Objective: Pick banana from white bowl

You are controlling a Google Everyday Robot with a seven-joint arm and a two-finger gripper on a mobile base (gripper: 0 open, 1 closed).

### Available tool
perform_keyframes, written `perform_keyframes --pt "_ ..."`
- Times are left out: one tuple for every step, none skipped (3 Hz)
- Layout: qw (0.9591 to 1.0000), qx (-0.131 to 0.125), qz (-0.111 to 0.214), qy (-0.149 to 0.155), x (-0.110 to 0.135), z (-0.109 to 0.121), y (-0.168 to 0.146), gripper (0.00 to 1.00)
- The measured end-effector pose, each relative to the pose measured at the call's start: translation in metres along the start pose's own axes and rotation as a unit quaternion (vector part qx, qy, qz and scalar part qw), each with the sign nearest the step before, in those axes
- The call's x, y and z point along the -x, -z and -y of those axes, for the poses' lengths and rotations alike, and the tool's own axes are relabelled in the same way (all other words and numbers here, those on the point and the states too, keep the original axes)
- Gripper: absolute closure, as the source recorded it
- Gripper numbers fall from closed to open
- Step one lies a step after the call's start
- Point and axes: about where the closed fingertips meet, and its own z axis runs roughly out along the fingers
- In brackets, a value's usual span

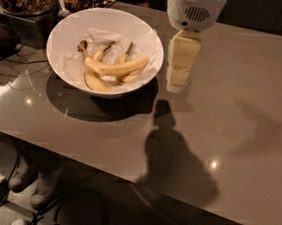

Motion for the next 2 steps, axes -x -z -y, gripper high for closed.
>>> perform_keyframes --pt "0.9994 0.007 0.004 0.034 0.037 0.029 -0.02 0.0" --pt "0.9978 0.015 0.01 0.063 0.069 0.05 -0.037 0.0"
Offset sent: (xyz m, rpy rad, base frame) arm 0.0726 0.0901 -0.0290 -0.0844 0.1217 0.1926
